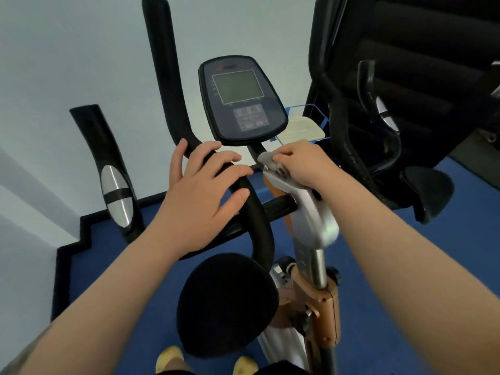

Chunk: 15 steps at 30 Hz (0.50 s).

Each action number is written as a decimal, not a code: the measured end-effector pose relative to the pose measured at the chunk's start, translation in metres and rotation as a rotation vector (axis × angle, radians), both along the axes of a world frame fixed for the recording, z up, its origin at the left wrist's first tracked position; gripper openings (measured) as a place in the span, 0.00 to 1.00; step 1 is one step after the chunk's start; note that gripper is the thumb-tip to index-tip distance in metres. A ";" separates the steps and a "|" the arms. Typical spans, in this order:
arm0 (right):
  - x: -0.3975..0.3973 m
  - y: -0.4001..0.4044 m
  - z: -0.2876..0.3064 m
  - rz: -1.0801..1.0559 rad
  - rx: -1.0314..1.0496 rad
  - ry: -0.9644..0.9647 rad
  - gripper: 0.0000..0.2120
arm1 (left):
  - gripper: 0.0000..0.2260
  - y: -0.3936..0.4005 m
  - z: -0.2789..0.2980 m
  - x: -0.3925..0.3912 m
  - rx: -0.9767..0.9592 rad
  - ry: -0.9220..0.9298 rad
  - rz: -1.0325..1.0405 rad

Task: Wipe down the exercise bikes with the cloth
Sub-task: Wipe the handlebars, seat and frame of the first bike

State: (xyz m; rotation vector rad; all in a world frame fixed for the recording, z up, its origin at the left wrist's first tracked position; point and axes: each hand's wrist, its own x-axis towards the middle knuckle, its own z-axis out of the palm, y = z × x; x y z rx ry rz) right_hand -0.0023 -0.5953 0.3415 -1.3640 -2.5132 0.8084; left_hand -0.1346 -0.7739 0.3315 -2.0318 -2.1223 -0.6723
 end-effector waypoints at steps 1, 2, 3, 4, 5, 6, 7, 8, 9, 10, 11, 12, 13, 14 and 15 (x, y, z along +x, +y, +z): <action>-0.004 0.006 0.001 0.008 -0.009 -0.024 0.14 | 0.18 -0.001 0.001 0.001 -0.005 -0.004 0.004; -0.005 0.007 0.002 0.023 0.008 -0.059 0.14 | 0.18 -0.001 0.001 0.001 -0.007 -0.007 0.007; -0.005 0.005 0.000 0.049 0.058 -0.106 0.14 | 0.18 -0.001 0.002 0.001 -0.006 -0.010 0.008; -0.003 0.000 -0.004 0.078 0.138 -0.152 0.14 | 0.18 0.000 0.002 0.001 -0.002 -0.014 0.006; 0.000 -0.005 -0.008 0.100 0.213 -0.173 0.13 | 0.18 0.000 0.002 0.001 0.000 -0.017 0.005; 0.003 -0.009 -0.009 0.110 0.242 -0.159 0.13 | 0.18 0.000 0.001 0.001 -0.001 -0.018 0.006; 0.004 -0.009 -0.009 0.119 0.227 -0.131 0.13 | 0.17 0.000 0.001 0.001 -0.001 -0.018 0.009; 0.002 -0.006 -0.008 0.128 0.189 -0.109 0.14 | 0.17 0.001 0.000 0.001 -0.001 -0.017 0.011; -0.002 -0.001 -0.006 0.133 0.146 -0.103 0.14 | 0.17 0.002 0.000 0.001 -0.004 -0.013 0.010; -0.008 0.004 -0.005 0.132 0.113 -0.109 0.15 | 0.17 0.002 0.000 0.001 -0.008 -0.008 0.007; -0.014 0.008 -0.004 0.124 0.100 -0.119 0.15 | 0.17 0.002 -0.001 0.001 -0.008 -0.006 0.009; -0.019 0.009 -0.004 0.117 0.111 -0.130 0.14 | 0.17 0.002 -0.001 0.001 -0.004 -0.006 0.013; -0.022 0.010 -0.004 0.119 0.132 -0.142 0.14 | 0.17 0.002 0.000 0.001 -0.001 -0.008 0.018; -0.021 0.009 -0.005 0.128 0.152 -0.146 0.14 | 0.17 0.001 0.001 0.002 0.000 -0.008 0.018; -0.016 0.007 -0.007 0.139 0.162 -0.143 0.13 | 0.17 0.001 0.001 0.002 -0.001 -0.009 0.017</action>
